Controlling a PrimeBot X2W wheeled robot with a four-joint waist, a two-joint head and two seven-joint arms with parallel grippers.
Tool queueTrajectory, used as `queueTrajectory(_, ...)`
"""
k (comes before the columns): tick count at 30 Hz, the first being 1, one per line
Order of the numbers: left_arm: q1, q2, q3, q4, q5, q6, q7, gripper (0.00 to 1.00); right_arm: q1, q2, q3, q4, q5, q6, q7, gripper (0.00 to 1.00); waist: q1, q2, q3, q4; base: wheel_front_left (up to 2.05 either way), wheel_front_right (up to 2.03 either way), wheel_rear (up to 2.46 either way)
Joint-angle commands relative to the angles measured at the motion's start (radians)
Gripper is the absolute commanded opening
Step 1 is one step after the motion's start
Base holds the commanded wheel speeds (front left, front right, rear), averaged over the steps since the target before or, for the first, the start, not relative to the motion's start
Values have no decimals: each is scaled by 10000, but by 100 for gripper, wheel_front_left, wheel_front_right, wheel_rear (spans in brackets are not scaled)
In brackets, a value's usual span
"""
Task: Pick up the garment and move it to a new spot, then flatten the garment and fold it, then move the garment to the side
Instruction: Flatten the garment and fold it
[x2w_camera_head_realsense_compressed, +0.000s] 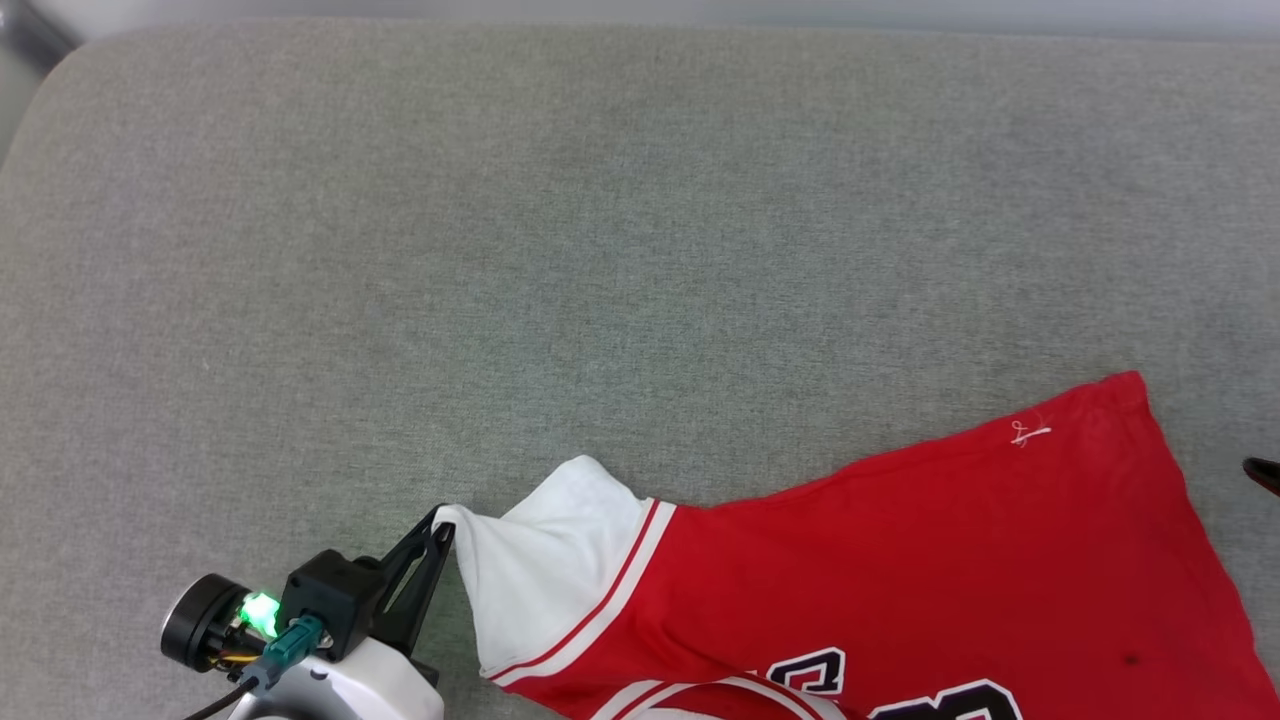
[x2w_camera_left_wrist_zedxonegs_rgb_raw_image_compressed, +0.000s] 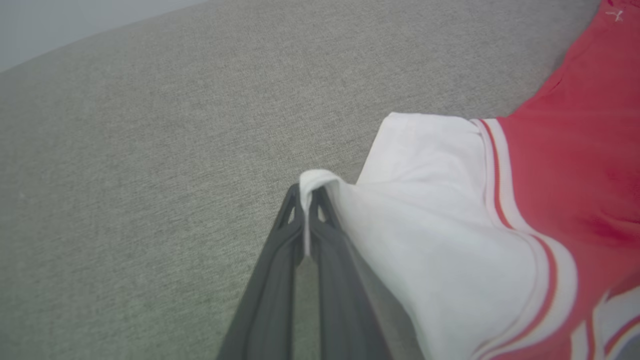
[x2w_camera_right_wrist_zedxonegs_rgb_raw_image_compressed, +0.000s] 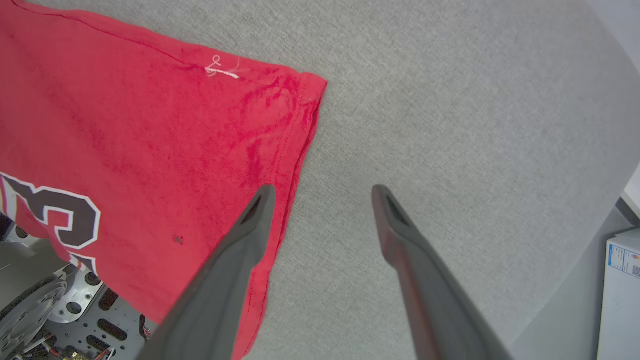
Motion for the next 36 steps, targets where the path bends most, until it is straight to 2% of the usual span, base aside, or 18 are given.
queueTrajectory(1,-187,-91,18,41,59,-40,25,0,-649,294,401,205,-134,-9,379,100,0,0,164,134,0,0,0)
queueTrajectory(7,-536,-317,-21,110,243,-100,14,0,-2902,1470,2072,1591,-763,-11,1681,100,0,0,662,406,0,0,0)
queueTrajectory(12,-717,-500,-34,165,303,-130,-27,0,-3859,2073,2826,2630,-1096,-11,1892,100,0,0,976,561,0,0,0)
queueTrajectory(17,-818,-677,-88,299,374,-174,-98,0,-4137,2350,3735,3560,-1186,-9,1654,100,0,0,1231,700,0,0,0)
queueTrajectory(18,-841,-754,-104,382,348,-208,-116,0,-3799,2315,4402,3933,-1026,-9,1493,100,0,0,1255,741,0,0,0)
queueTrajectory(20,-849,-770,-110,443,326,-225,-129,0,-3627,2218,4713,4039,-880,-8,1320,100,0,0,1210,741,0,0,0)
queueTrajectory(21,-833,-776,-118,478,302,-234,-130,0,-3591,2175,4826,4034,-812,-6,1190,64,0,0,1156,729,0,0,0)
queueTrajectory(22,-799,-777,-119,512,280,-215,-115,0,-3581,2128,4923,4025,-709,-6,1094,0,0,0,1086,706,0,0,0)
queueTrajectory(33,-692,-675,-255,830,185,-491,-26,0,-3878,1701,4836,3522,-283,-9,-1425,0,0,0,-459,284,0,0,0)
queueTrajectory(36,-917,-474,-177,805,282,-514,-14,0,-3818,1652,4650,3361,-182,-9,-2177,0,0,0,-992,149,0,0,0)
